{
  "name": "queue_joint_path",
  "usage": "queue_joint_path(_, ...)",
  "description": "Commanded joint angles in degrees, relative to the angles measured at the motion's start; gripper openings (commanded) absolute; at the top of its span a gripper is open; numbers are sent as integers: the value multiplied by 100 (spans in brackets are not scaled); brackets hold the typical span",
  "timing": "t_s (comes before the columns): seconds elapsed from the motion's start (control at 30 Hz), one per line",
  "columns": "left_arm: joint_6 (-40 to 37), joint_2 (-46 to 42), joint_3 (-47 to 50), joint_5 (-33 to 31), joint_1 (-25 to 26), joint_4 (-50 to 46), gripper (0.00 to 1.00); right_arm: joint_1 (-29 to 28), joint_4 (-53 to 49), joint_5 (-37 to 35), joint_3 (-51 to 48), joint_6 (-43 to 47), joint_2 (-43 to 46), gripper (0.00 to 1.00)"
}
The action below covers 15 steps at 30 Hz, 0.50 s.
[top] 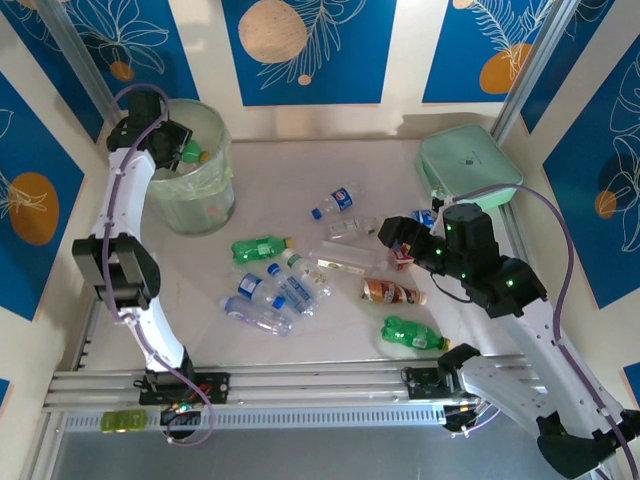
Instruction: Put the plastic bottles in the bin
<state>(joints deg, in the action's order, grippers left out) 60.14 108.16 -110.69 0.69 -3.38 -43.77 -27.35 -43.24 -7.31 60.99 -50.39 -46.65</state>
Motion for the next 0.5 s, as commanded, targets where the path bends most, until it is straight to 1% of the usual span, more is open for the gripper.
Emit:
queue_joint_path(0.0,164,236,-365,95,-75,-251,50,20,-204,-49,36,2,101,89)
queue_joint_path(0.1,180,443,-529,-50,-74,-470,50,17,-232,-104,21,-34,162,89)
queue_joint_path(0.17,179,541,-531,-45,-71,-468,52,17,-237,-113,1,-67,202,89)
queue_joint_path(0.2,191,562,-532,-28,-75,-464,54,20,-242,-113,-7,-74,209,89)
queue_joint_path(0.33,98,639,-664,73,-68,-487,67,20,-278,-125,33,-67,184,89)
queue_joint_path(0.47,112,485,-728,-57,-62,-561,75,20,-276,-165,86,-94,181,89)
